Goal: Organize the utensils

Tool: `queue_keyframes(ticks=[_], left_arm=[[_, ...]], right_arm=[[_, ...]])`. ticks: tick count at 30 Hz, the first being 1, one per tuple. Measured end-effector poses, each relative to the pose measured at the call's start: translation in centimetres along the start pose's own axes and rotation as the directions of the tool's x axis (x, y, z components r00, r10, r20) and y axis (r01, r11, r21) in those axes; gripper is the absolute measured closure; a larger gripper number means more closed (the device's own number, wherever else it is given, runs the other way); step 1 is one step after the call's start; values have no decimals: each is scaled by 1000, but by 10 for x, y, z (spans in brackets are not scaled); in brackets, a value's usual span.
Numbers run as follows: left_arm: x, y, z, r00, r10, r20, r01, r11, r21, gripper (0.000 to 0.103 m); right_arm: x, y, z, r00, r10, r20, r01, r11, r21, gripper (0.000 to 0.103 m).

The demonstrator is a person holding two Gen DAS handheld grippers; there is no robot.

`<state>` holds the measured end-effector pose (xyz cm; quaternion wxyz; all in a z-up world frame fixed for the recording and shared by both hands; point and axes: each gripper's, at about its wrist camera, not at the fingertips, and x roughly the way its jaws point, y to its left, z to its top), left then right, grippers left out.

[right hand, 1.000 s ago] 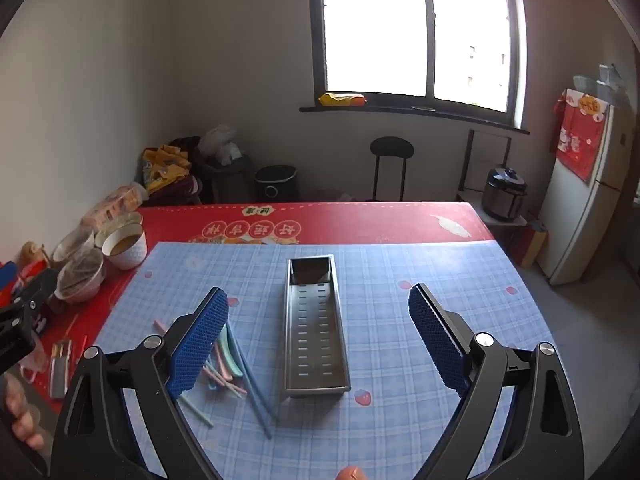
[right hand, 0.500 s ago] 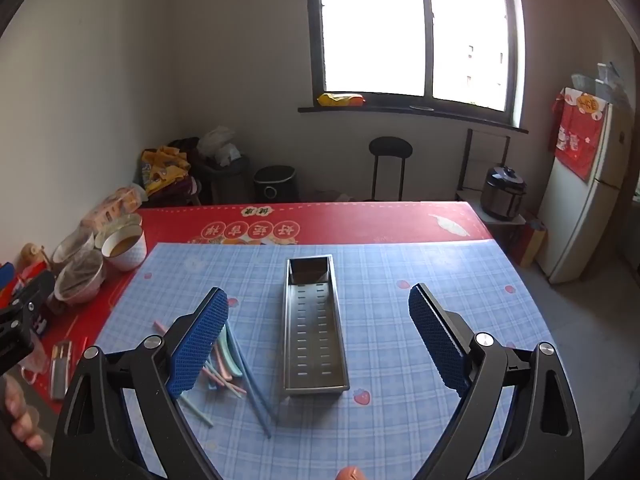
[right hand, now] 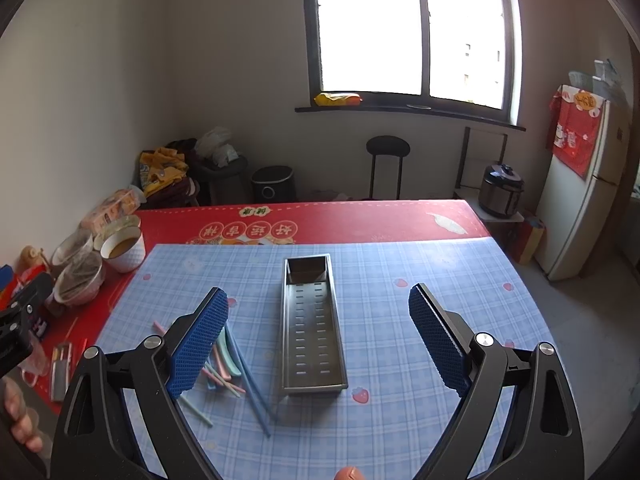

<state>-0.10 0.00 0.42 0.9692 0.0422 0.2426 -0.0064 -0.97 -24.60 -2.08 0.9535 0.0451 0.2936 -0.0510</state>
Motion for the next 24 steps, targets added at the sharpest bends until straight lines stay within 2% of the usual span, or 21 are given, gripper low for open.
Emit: queue_keyframes(ticks=[24], left_arm=[[0, 2, 1, 1000, 14, -4, -14, 1000, 10, 5]], right_arm=[[3, -2, 1, 1000, 5, -9, -5, 1000, 13, 14]])
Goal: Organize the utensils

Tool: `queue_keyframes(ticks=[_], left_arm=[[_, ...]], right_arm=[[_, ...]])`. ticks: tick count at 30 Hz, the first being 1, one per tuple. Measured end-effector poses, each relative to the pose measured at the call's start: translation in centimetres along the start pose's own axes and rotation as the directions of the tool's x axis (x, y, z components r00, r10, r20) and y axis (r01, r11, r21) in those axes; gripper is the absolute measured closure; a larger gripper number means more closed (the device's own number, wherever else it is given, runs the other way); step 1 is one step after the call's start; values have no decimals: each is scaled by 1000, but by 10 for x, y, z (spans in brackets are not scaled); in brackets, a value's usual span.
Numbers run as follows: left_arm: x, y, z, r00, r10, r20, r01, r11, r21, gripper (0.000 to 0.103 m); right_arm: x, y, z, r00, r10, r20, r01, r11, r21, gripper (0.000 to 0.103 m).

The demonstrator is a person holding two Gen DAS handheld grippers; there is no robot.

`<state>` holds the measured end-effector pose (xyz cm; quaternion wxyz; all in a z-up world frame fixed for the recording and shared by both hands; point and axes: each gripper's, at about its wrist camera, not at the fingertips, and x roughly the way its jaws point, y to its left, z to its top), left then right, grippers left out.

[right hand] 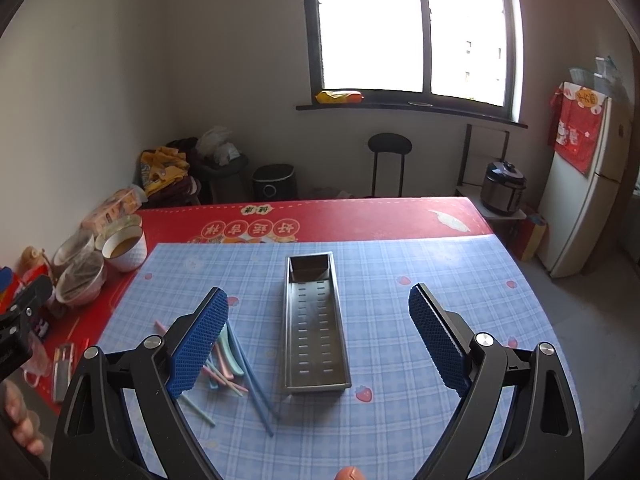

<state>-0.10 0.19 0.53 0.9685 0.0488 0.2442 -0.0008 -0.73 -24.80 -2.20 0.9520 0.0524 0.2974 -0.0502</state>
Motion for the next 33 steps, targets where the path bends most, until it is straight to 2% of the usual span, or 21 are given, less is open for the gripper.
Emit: queue_keyframes(ticks=[33], left_arm=[[9, -1, -3, 1000, -1, -16, 1, 1000, -5, 5]], right_arm=[[13, 1, -1, 1000, 6, -20, -6, 1000, 7, 14]])
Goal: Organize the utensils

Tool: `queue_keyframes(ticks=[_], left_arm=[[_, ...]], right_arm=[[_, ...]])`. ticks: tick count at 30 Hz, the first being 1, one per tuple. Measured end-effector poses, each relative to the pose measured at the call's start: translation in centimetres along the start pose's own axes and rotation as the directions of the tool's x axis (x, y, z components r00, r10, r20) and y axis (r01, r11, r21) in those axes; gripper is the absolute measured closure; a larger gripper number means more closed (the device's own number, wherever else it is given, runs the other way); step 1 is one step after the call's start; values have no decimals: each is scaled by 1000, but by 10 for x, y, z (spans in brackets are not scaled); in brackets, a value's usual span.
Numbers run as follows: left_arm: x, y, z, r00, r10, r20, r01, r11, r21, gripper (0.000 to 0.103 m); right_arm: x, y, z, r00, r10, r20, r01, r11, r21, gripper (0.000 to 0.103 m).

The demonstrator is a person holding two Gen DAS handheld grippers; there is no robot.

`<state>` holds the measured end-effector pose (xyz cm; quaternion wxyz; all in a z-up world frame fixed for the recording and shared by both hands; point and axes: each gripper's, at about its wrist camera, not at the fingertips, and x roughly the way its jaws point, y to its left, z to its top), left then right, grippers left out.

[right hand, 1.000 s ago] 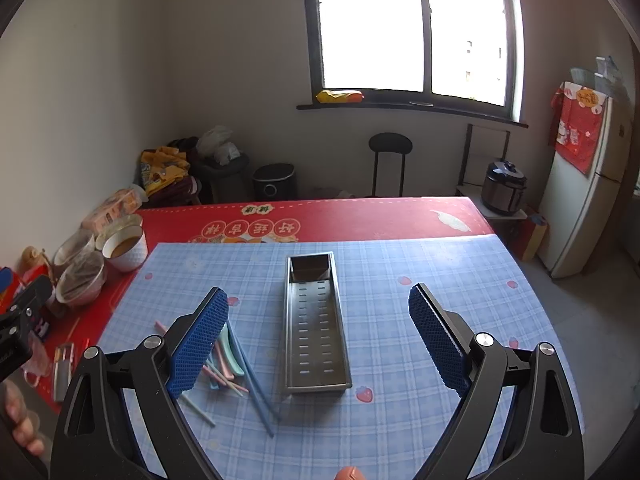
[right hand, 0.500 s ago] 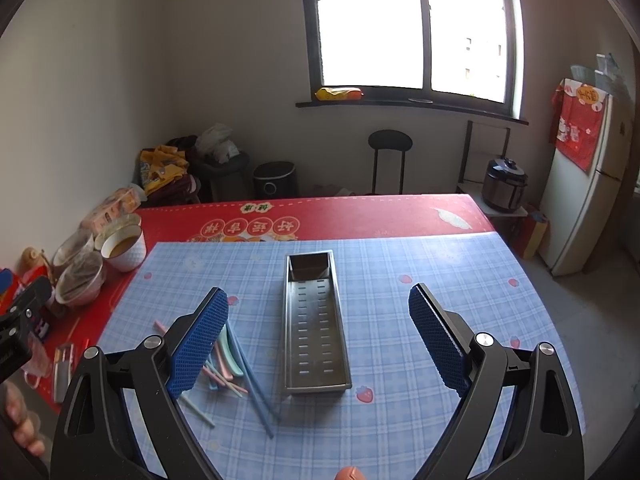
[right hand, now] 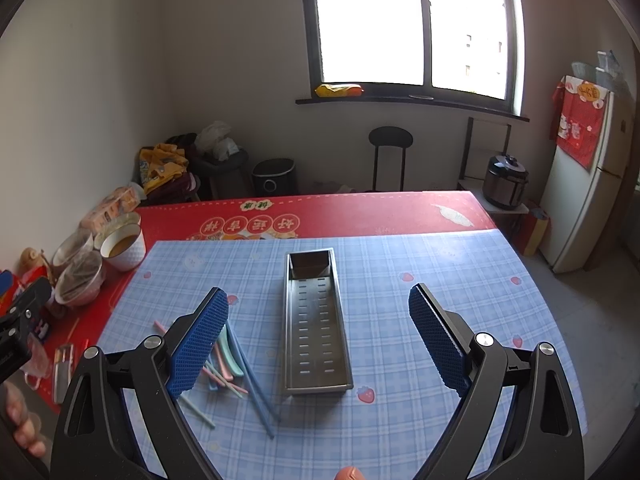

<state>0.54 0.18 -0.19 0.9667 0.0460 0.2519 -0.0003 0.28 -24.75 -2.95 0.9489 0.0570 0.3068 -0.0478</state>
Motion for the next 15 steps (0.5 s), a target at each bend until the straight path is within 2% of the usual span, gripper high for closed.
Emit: queue_keyframes(ticks=[10, 15], left_arm=[[6, 11, 5, 1000, 23, -11, -23, 999, -27, 5], [10, 37, 3, 1000, 26, -3, -26, 995, -92, 5]], right_arm=[[8, -5, 3, 999, 43, -12, -43, 999, 19, 14], [21, -13, 9, 991, 127, -30, -126, 991, 35, 14]])
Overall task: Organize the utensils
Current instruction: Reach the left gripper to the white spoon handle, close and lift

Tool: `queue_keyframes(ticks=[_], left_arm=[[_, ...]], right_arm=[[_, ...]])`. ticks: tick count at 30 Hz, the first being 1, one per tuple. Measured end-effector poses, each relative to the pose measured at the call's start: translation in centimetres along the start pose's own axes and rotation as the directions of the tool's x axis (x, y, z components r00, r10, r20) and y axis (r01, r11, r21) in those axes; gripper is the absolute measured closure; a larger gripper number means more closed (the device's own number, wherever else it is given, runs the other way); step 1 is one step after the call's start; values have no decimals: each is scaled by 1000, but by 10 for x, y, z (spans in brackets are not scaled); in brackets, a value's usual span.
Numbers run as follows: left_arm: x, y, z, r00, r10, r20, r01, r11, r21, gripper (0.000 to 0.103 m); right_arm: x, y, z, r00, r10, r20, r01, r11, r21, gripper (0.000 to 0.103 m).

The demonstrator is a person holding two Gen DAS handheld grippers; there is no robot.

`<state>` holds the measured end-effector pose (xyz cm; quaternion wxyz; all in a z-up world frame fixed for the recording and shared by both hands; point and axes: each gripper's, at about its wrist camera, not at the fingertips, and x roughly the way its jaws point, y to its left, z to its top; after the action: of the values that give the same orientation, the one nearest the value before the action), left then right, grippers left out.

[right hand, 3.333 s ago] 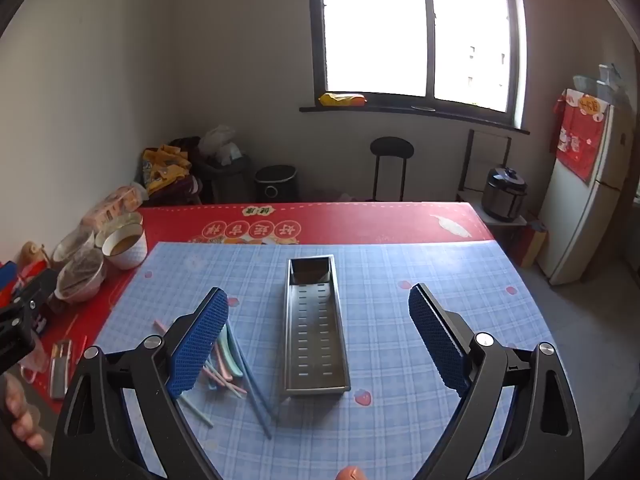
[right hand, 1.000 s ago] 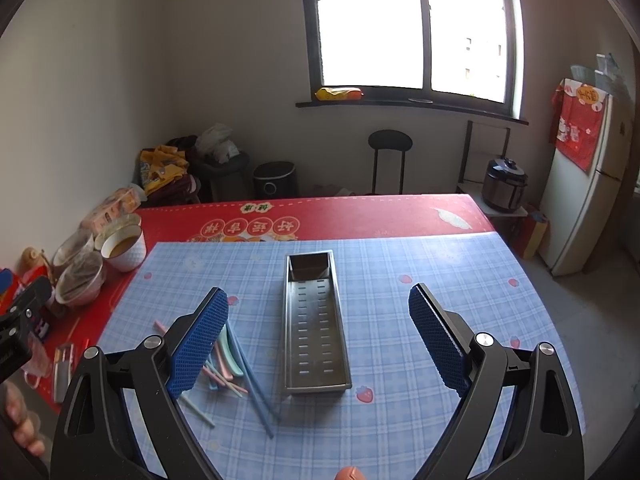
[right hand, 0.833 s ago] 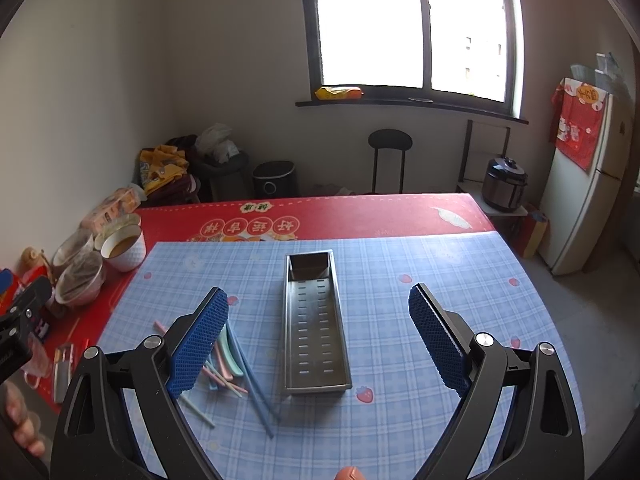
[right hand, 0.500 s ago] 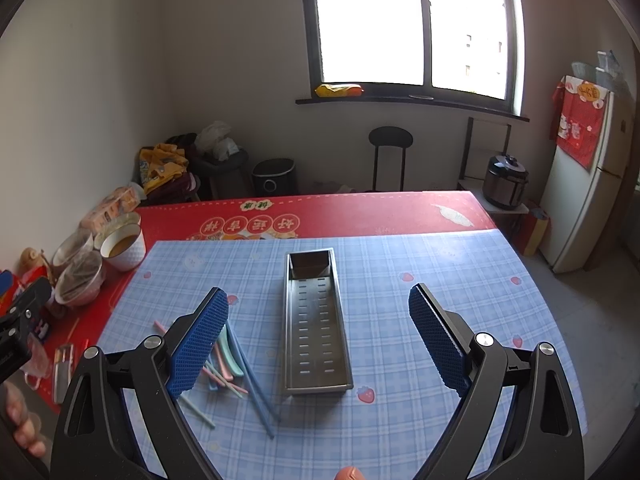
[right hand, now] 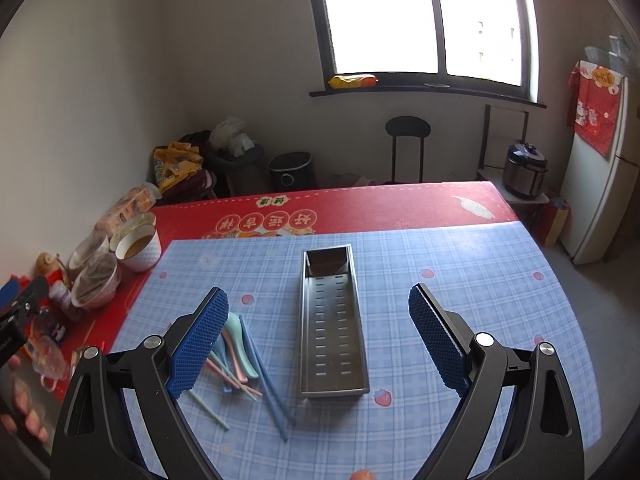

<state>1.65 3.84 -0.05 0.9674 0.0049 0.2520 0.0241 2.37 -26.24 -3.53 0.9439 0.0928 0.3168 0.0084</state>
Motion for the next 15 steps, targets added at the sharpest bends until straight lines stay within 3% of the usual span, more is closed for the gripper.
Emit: queue_keyframes(ticks=[8, 15], left_arm=[[13, 27, -13, 990, 96, -106, -104, 991, -78, 8], [19, 30, -44, 968, 126, -219, -162, 975, -154, 25]], right_arm=[[32, -4, 1, 992, 122, -36, -125, 988, -92, 14], [67, -11, -19, 963, 223, -152, -243, 962, -123, 15]])
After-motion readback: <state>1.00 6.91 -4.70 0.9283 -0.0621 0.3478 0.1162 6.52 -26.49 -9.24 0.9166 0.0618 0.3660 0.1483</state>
